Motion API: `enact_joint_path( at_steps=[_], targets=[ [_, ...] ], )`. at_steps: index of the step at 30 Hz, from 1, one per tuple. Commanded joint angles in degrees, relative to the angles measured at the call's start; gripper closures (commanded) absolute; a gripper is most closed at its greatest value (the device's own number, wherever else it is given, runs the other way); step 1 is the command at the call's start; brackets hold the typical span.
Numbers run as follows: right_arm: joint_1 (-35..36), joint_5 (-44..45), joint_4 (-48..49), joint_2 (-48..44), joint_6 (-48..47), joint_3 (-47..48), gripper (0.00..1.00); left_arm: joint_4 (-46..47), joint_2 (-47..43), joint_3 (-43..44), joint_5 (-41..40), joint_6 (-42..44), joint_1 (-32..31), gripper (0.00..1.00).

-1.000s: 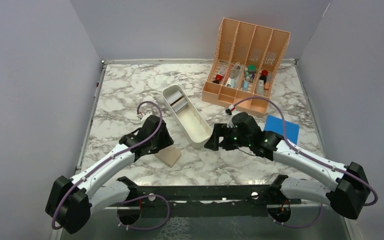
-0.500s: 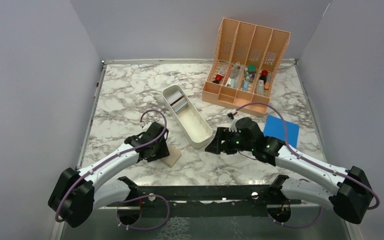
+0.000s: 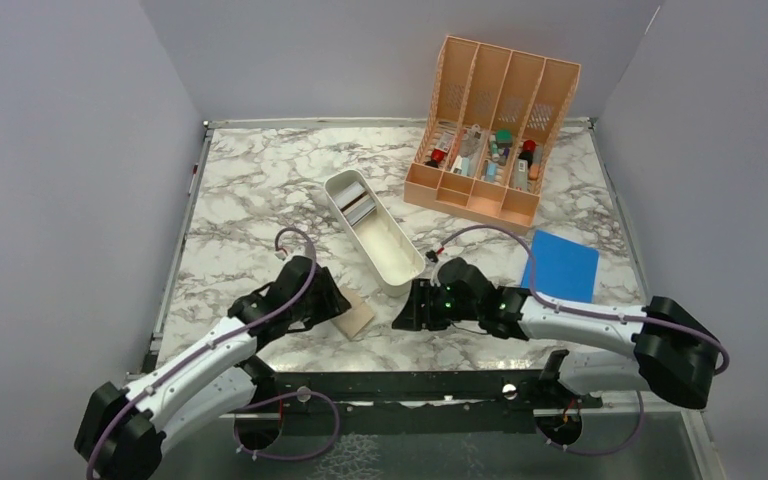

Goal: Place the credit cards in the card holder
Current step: Move the card holder to the center of the board.

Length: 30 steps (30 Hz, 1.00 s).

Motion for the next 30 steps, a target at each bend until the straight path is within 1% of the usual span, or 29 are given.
enact_joint_path(
  at_steps=[1, 4, 9, 10, 14, 16, 19, 26, 30],
  targets=[
    [2.1, 5.7, 6.8, 4.5, 2.2, 3.5, 0.48, -1.0, -10.1, 1.6, -2.9, -3.3, -0.1, 0.44],
    [4.1, 9.6, 5.9, 8.2, 1.0, 6.5, 0.49, -2.8, -17.1, 4.0, -5.6, -2.2, -0.1, 0.39],
    [6.0, 12.1, 9.1, 13.7, 0.8, 8.3, 0.51, -7.6, -25.5, 11.7, -12.7, 1.5, -0.1, 0.25],
    [6.3, 12.5, 9.9, 14.8, 1.0, 8.5, 0.51, -8.7, -26.5, 13.4, -14.6, 2.2, -0.1, 0.21],
    [7.1, 14.1, 11.5, 19.1, 2.1, 9.9, 0.51, -12.0, -27.9, 19.5, -18.5, 5.1, -0.1, 0.13],
    [7.2, 14.2, 12.4, 21.1, 2.2, 10.6, 0.5, -13.6, -27.8, 21.9, -19.6, 6.0, -0.1, 0.02],
    [7.2, 14.0, 13.0, 23.9, 1.5, 12.3, 0.45, -15.3, -27.4, 23.9, -20.4, 7.1, -0.1, 0.01],
    [7.4, 15.1, 13.0, 29.0, 1.2, 15.7, 0.44, -16.3, -29.2, 23.9, -21.6, 7.1, -0.1, 0.01],
    [7.8, 14.8, 12.9, 31.0, 1.0, 16.9, 0.46, -16.6, -30.2, 22.5, -21.2, 6.4, -0.1, 0.01]
  ],
)
